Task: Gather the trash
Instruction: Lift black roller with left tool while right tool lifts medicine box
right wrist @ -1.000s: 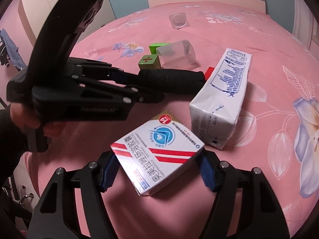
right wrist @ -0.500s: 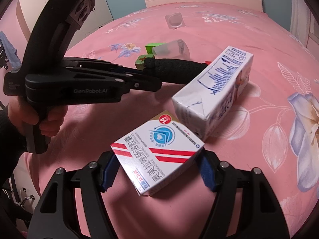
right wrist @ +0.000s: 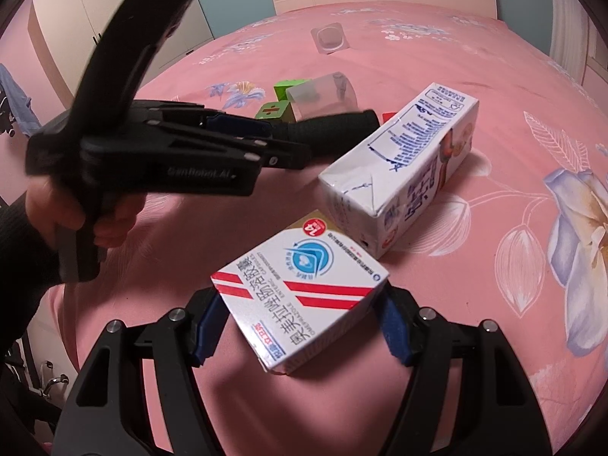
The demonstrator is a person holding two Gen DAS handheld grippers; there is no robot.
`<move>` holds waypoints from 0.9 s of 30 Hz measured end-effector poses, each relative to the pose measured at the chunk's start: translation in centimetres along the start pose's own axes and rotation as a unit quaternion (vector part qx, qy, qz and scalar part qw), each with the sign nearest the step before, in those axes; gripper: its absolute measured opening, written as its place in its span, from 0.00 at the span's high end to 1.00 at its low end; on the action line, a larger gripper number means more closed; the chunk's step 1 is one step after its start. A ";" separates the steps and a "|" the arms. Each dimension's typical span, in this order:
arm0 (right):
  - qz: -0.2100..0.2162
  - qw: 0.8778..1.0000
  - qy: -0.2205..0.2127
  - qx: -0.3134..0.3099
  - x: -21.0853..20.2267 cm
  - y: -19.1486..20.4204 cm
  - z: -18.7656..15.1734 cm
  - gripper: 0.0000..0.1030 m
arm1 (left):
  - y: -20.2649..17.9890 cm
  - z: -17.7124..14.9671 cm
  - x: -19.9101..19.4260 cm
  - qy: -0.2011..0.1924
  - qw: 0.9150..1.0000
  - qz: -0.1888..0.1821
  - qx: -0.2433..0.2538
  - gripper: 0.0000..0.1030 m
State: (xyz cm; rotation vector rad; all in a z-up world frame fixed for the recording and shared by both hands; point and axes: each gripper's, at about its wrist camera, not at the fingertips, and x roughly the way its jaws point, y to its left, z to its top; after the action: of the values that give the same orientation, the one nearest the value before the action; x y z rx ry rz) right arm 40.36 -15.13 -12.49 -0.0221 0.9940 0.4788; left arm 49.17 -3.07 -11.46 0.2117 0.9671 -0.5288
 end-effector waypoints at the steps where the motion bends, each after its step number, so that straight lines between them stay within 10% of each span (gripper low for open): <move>1: 0.000 1.000 0.000 0.000 0.0 0.0 0.0 0.33 | 0.1 0.2 0.3 0.002 1.000 -0.007 0.006 0.41; 14: -0.002 1.000 0.002 0.000 -0.5 0.1 -0.1 0.33 | -2.2 1.1 2.0 0.015 0.999 -0.035 0.025 0.62; 27: -0.022 0.999 -0.037 -0.021 -9.0 3.5 -0.4 0.33 | -3.8 -1.4 -10.5 -0.026 0.999 0.023 -0.017 0.63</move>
State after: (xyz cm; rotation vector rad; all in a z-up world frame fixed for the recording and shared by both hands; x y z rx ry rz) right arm 34.61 -15.48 -4.68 -0.0645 0.9091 0.4572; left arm 41.39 -2.28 -3.39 0.1895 0.9186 -0.4730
